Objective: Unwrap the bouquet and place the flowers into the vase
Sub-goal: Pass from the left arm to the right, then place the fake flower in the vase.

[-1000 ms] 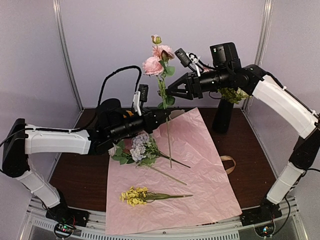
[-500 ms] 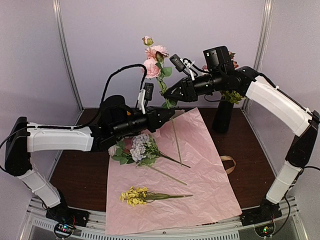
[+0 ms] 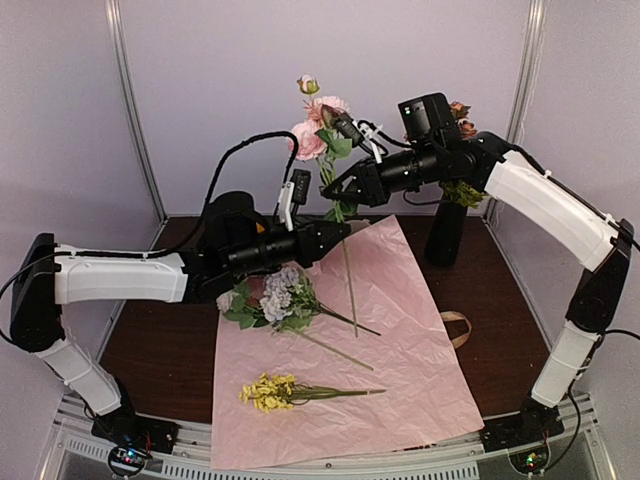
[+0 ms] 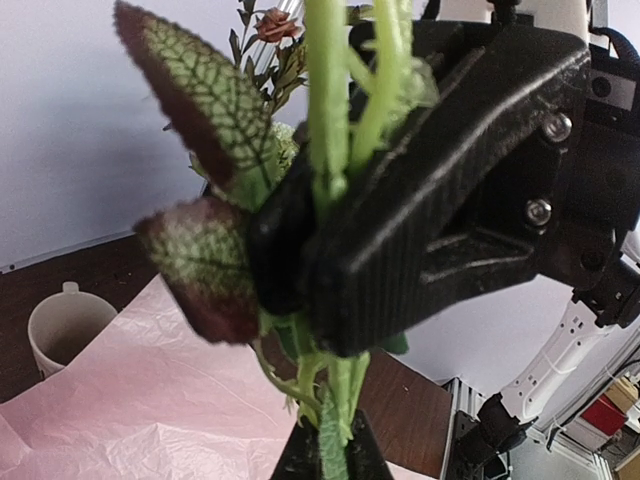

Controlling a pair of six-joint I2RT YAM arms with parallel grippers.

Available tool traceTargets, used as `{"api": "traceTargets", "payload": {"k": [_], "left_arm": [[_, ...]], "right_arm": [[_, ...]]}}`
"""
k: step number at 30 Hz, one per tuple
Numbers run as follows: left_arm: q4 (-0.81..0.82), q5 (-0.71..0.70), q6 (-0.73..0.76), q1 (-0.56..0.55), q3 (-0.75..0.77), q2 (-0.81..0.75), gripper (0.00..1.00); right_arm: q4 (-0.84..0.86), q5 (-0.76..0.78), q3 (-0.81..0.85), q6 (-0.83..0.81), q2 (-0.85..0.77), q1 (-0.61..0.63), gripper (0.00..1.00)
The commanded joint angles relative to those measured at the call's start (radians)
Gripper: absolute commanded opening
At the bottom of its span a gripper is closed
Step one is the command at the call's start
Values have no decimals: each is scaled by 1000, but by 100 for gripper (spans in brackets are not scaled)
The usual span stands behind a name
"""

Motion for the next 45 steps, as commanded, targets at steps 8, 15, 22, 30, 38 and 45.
{"api": "traceTargets", "payload": {"k": [8,15,22,30,38,45], "left_arm": [[-122,-124,37,-6,35,-24,45],[-147,-144,59,-6,20,-50,47],[-137,-139,59,-6,35,-28,47],[-137,-116,44,-6,59,-4,48],[-147,-121,21,-6,42,-24,47],[-146,-137,-4,-6,31,-30,47]], "right_arm": [[-9,-84,82,-4,-98,-107,0],[-10,-118,84,-24,-248,-362,0],[-86,-60,95,-140,-348,-576,0],[32,-58,38,-225,-369,-672,0],[123,-137,-38,-361,-352,-694,0],[113,-179,-35,-483,-312,-696,0]]}}
